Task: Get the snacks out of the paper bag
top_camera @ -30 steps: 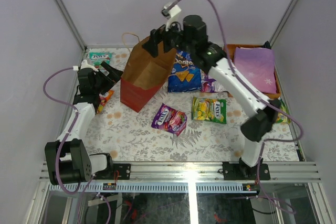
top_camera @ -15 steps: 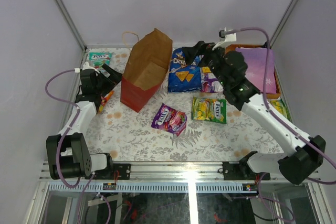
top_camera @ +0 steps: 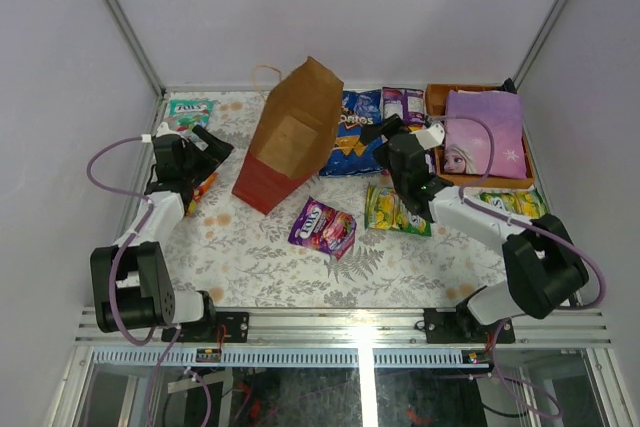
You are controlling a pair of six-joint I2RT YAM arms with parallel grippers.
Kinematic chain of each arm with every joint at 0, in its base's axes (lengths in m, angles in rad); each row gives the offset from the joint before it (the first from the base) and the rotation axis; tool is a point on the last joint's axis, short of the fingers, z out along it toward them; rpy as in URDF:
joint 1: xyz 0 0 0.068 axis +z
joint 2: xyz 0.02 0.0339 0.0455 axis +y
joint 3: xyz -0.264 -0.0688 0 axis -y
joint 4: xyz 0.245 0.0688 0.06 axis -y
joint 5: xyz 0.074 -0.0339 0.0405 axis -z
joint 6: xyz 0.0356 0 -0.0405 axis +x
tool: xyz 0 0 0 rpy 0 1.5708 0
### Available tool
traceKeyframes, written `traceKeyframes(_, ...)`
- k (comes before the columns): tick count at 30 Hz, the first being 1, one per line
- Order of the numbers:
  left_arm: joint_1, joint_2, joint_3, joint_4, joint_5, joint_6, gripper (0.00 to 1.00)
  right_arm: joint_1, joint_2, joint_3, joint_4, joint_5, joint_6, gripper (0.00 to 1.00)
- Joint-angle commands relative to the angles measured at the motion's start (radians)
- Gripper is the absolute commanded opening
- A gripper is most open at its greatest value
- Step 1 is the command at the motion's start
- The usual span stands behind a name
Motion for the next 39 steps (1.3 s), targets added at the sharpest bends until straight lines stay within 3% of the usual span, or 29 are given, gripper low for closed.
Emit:
traceKeyframes(1,0.007,0.040,-0.007,0.092,0.018,0.006,1.00,-0.003,0.111,0.089,0.042,0.013,0.224,0.94)
traceKeyframes(4,0.005,0.047,-0.009,0.095,0.029,0.007,1.00,0.000,0.172,0.127,0.141,-0.087,0.157,0.94)
traceKeyframes(11,0.006,0.060,-0.007,0.108,0.045,0.006,1.00,0.000,0.230,0.373,0.141,-0.265,0.002,0.97)
traceKeyframes(21,0.006,0.068,-0.029,0.168,0.110,-0.040,1.00,-0.005,0.457,0.751,0.117,-0.512,-0.022,0.98)
traceKeyframes(25,0.006,0.062,-0.029,0.159,0.104,-0.031,1.00,-0.004,0.480,0.935,0.077,-0.603,-0.143,0.98)
traceKeyframes(28,0.005,0.057,-0.026,0.145,0.092,-0.017,1.00,-0.004,0.446,1.025,-0.008,-0.575,-0.270,1.00)
traceKeyframes(31,0.006,0.048,-0.026,0.135,0.084,-0.007,1.00,-0.013,0.352,0.969,-0.003,-0.491,-0.385,0.99)
traceKeyframes(33,0.006,0.038,-0.026,0.129,0.076,-0.001,1.00,-0.034,0.272,0.843,0.056,-0.460,-0.412,0.99)
traceKeyframes(39,0.007,0.037,-0.023,0.127,0.070,0.008,1.00,-0.150,0.037,0.398,0.282,-0.412,-0.276,0.99)
